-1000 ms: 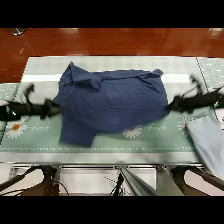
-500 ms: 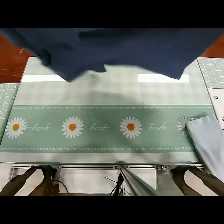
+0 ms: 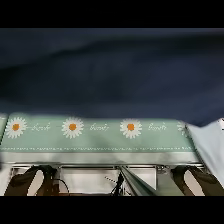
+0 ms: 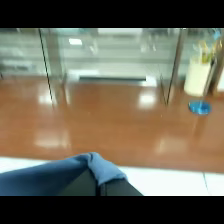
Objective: Fold the shirts.
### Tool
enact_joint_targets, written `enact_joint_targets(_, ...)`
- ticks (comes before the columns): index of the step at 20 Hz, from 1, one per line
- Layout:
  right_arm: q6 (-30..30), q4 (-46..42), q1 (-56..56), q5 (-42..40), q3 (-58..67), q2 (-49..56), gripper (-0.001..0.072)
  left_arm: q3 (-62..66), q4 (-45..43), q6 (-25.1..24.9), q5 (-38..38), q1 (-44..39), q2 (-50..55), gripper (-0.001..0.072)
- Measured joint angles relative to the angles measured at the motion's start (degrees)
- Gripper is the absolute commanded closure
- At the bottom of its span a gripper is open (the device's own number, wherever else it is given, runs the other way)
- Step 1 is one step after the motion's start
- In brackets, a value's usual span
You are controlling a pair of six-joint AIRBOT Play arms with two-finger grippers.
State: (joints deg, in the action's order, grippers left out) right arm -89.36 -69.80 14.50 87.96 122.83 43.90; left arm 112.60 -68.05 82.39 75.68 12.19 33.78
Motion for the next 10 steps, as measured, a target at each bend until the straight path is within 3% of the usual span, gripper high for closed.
enact_joint_targets(6, -1.9, -0.2, 0.0, 9.2, -11.7, -3.1, 0.0682, -6.8, -12.0, 2.8, 4.0, -7.7, -2.6, 0.0688)
enact_joint_targets(10, -0.9, 3.7, 0.0, 5.5, -29.4, -3.7, 0.0682, -23.1, -10.8, 3.6, 3.6, -8.8, 0.2, 0.0688)
